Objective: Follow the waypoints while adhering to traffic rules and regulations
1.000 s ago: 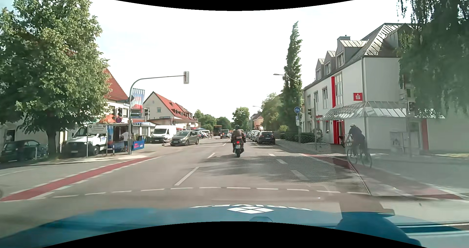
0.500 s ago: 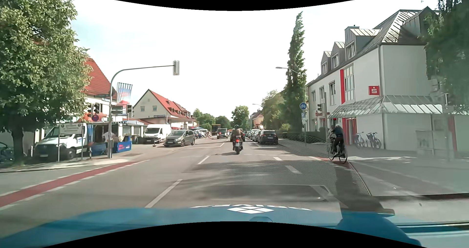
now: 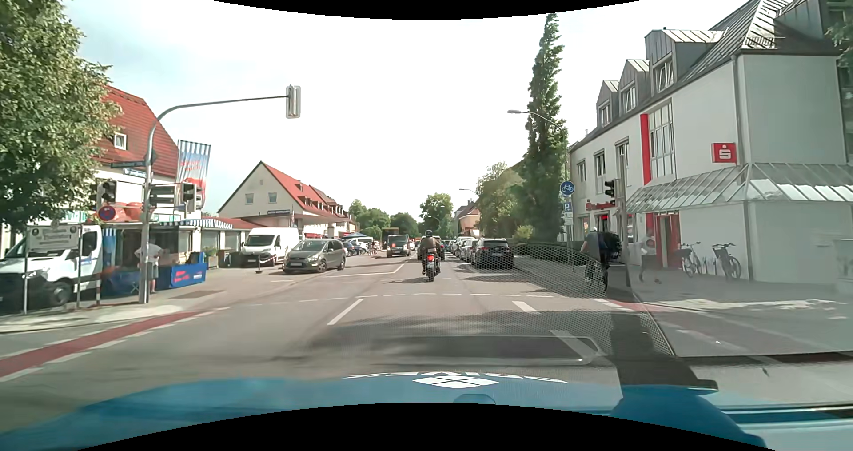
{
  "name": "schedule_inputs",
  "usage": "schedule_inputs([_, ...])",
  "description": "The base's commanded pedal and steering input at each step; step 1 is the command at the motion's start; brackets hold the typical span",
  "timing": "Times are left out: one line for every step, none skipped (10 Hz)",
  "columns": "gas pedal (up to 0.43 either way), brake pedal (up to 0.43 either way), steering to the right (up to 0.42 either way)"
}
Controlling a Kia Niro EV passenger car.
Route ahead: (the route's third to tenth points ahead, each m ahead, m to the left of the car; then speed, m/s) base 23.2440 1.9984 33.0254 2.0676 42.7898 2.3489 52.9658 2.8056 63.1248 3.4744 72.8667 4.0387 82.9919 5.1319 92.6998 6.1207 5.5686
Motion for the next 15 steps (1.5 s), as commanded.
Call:
schedule_inputs([0.079, 0.000, -0.002])
schedule_inputs([0.000, 0.000, -0.005])
schedule_inputs([0.000, 0.000, -0.005])
schedule_inputs([0.000, 0.000, -0.005])
schedule_inputs([0.000, 0.000, -0.005])
schedule_inputs([0.000, 0.000, -0.006])
schedule_inputs([0.000, 0.000, -0.006])
schedule_inputs([0.000, 0.000, -0.005])
schedule_inputs([0.000, 0.000, -0.005])
schedule_inputs([0.000, 0.000, -0.005])
schedule_inputs([0.000, 0.000, -0.005])
schedule_inputs([0.000, 0.000, -0.005])
schedule_inputs([0.000, 0.000, -0.005])
schedule_inputs([0.000, 0.000, -0.005])
schedule_inputs([0.000, 0.000, -0.005])
